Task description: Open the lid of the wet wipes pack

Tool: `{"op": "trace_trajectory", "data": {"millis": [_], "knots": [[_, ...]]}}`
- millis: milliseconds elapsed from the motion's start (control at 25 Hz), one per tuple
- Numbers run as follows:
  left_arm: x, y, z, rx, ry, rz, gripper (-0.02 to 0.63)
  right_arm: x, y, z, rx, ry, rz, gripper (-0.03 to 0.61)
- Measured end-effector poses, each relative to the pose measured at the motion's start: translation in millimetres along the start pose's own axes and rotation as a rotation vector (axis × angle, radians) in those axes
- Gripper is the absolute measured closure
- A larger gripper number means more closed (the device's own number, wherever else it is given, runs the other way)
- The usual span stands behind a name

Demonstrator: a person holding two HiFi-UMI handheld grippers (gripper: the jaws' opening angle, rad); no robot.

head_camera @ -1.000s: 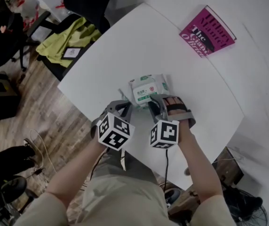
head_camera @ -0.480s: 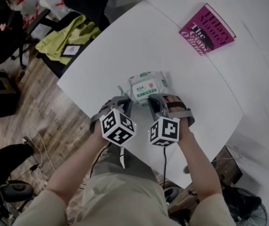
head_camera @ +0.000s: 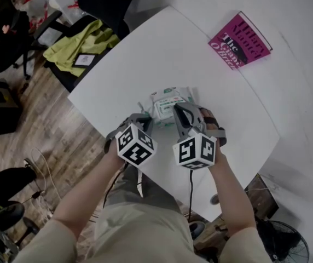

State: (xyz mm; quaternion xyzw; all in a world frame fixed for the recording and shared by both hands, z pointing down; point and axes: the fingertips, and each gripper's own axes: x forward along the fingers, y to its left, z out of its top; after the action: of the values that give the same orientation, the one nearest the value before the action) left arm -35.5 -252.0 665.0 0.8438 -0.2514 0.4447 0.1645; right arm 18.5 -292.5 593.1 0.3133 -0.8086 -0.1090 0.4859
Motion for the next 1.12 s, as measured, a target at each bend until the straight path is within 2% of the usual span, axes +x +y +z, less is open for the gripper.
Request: {"op": "trace_trajectory", "data": {"millis": [280,440,720,1120], "knots": [[0,0,1,-0.011,-0.014,-0.010,0.592,21,-25,13,0.032,-0.033,0.005,0.535],[0,2,-1,-0.059,-0.032,-0.036,0.592,38,-36,16,0.167,-0.081,0.002,0.529],[0,2,0,-0.057,-0.048,-0.055,0.592,64,-34,-6,0.313,-0.032,0.052,0.532],[1,4,0,-0.061,-0.048,-0.088,0.592,84,-25,-15,0.384,0.021,0.111,0.540]]}}
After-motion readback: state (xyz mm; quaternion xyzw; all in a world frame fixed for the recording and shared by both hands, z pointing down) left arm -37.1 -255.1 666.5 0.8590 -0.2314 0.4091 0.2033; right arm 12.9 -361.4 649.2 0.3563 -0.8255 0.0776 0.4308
